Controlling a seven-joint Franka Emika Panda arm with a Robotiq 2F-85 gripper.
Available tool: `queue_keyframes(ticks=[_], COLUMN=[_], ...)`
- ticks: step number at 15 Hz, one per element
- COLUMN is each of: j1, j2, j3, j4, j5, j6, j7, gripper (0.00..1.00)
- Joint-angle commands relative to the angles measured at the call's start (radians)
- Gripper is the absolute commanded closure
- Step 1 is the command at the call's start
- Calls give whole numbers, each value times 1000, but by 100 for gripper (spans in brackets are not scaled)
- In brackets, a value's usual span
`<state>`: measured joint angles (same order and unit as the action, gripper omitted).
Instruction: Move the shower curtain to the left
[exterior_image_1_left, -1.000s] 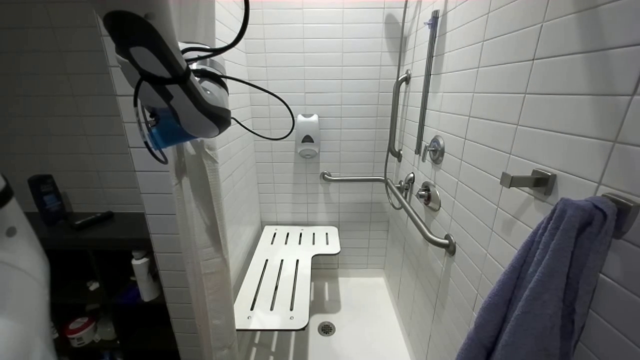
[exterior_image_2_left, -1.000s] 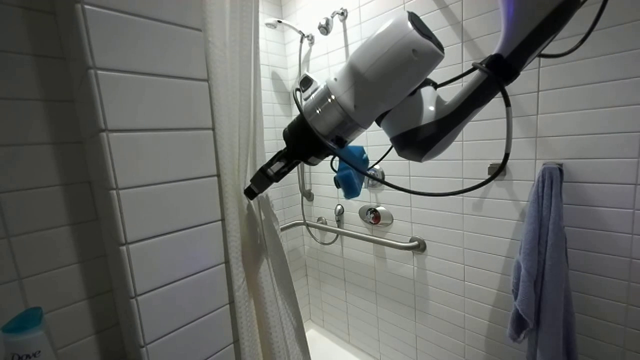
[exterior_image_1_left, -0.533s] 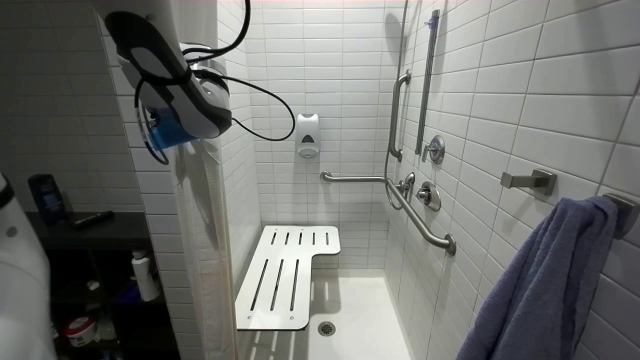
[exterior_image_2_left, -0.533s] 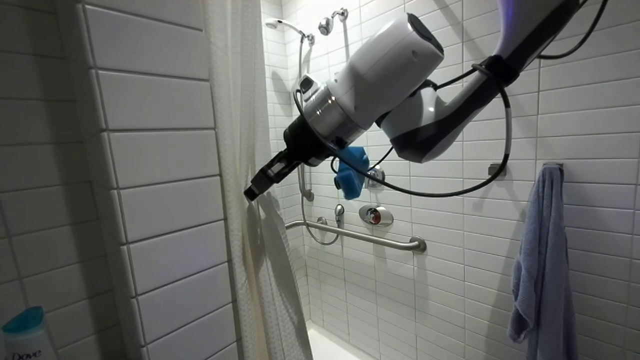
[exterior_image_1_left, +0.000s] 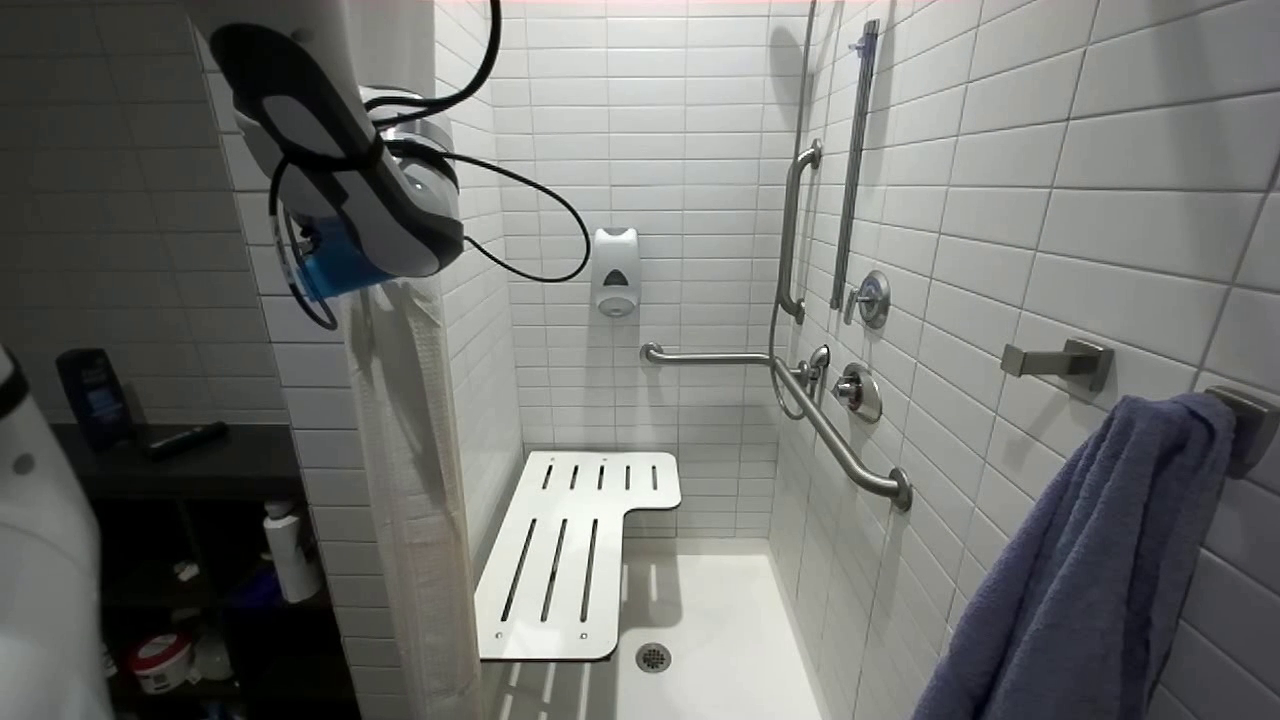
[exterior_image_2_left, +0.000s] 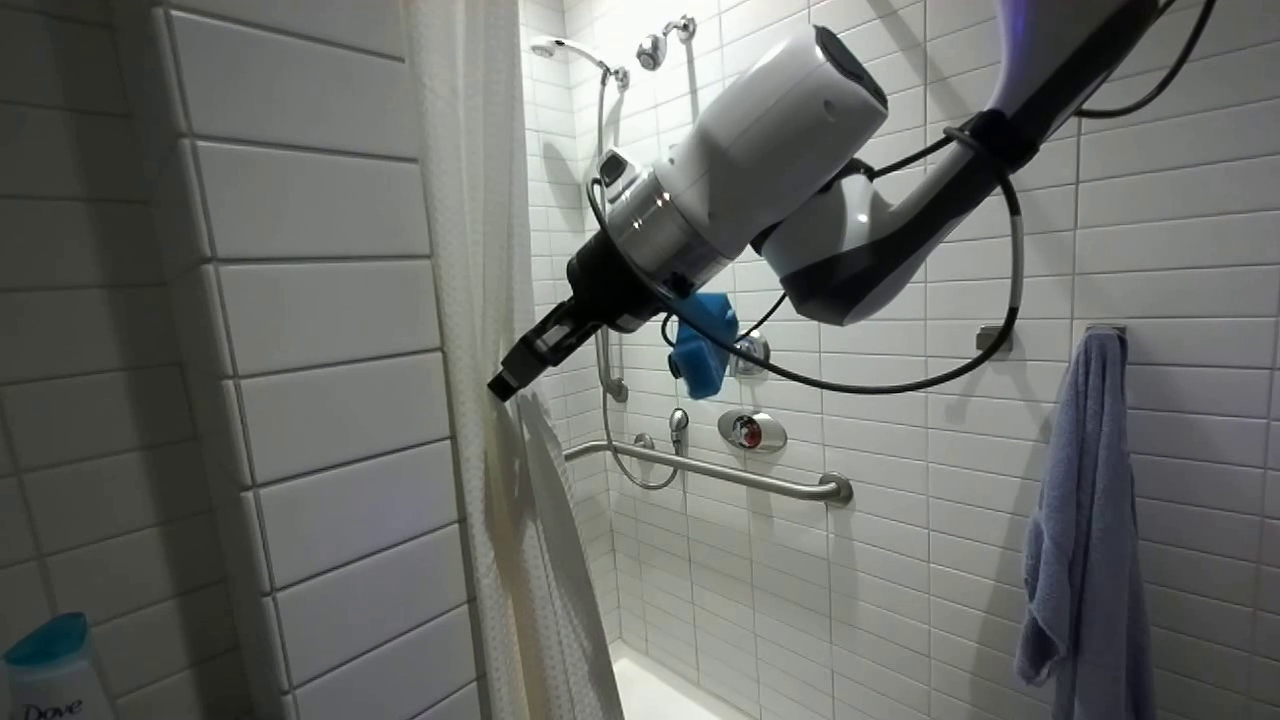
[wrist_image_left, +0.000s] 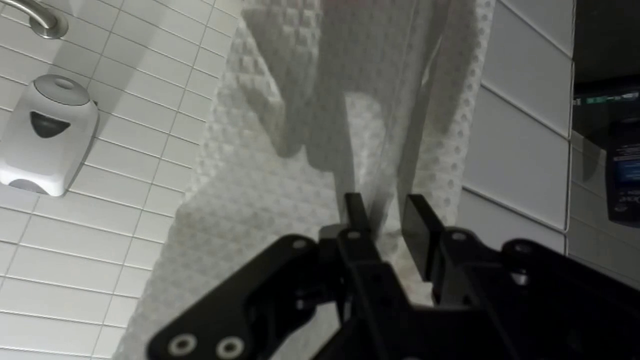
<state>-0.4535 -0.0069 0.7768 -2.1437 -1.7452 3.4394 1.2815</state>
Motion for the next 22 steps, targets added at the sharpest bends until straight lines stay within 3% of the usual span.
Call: queue_keyframes(ticks=[1,4,8,9,11,13,14,17,22], j1=[0,4,14,14,14,10,6,7,7], j2=[0,15,54,56,63,43,32,36,41], j3=[0,4,16,18,20,14,9,10,10], j4=[0,-11,2,4,9,2,2,-5,-5], j5=[0,-37,-71,-75,-81,-73,-43,-44,-44], j6=[0,30,17,17,17,17,16,15,15], j7=[0,-7,-6,-4,-4,-1,-6,-7,-9], gripper=[93,100,100,98,74,71,93,73,71])
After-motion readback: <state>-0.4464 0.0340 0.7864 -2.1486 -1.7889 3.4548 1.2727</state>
